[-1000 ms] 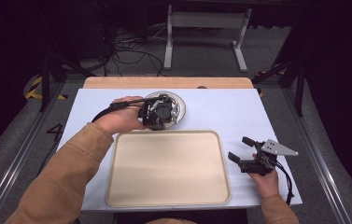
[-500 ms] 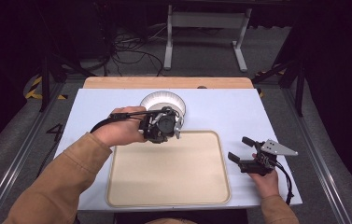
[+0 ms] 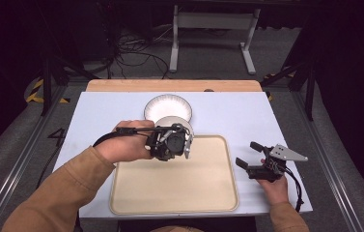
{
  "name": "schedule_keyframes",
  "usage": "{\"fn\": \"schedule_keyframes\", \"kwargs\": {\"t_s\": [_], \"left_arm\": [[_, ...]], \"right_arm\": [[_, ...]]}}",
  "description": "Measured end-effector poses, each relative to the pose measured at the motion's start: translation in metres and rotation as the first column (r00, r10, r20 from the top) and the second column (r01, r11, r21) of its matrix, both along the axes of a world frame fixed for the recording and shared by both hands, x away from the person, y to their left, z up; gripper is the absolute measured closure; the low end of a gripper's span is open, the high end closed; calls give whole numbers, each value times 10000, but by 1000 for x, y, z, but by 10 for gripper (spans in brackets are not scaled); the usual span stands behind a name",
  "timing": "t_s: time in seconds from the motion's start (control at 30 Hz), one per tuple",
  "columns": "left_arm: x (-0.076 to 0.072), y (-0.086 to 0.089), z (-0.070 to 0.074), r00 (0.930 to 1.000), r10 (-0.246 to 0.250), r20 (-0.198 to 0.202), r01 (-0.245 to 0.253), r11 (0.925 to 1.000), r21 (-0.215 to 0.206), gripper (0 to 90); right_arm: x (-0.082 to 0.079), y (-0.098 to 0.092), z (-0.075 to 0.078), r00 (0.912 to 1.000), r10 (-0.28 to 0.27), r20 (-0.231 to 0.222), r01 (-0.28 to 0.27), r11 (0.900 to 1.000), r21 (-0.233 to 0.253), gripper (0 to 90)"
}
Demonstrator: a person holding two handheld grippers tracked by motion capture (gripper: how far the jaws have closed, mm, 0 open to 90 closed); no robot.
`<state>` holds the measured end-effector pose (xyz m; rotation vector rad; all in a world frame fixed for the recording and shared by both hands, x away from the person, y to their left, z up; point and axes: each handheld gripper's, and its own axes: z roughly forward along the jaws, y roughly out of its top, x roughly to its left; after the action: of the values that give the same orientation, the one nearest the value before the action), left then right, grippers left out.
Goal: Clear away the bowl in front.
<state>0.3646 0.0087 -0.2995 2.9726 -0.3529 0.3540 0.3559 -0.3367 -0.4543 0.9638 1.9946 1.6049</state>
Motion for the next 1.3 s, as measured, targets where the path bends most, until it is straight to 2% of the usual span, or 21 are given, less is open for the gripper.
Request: {"fn": "schedule_keyframes", "kwargs": {"t_s": [0.2,0.3,0.5,0.8,1.0,1.03,1.3], "left_arm": [[-12,-6,-5,9995,-251,-181,255,9994,239,841],[-13,-7,-11,9995,-280,-146,285,9989,381,842],[-15,-7,-18,9993,-233,-283,243,9990,367,841],[-18,-10,-35,9970,-389,-667,428,9973,594,840],[-18,-13,-42,9961,-503,-719,554,9960,699,841],[-18,-14,-45,9951,-540,-823,607,9949,811,840],[-19,-17,-56,9930,-566,-1041,657,9942,854,839]], "right_arm": [[0,0,0,10000,16,6,-16,10000,-1,50],[0,0,0,10000,13,-1,-13,10000,2,50],[0,0,0,10000,29,-2,-29,10000,0,50],[0,0,0,10000,42,-11,-42,10000,-34,50],[0,0,0,10000,44,-22,-44,10000,-21,50],[0,0,0,10000,46,-22,-46,10000,-20,50],[0,0,0,10000,58,-16,-58,10000,-13,50]]}}
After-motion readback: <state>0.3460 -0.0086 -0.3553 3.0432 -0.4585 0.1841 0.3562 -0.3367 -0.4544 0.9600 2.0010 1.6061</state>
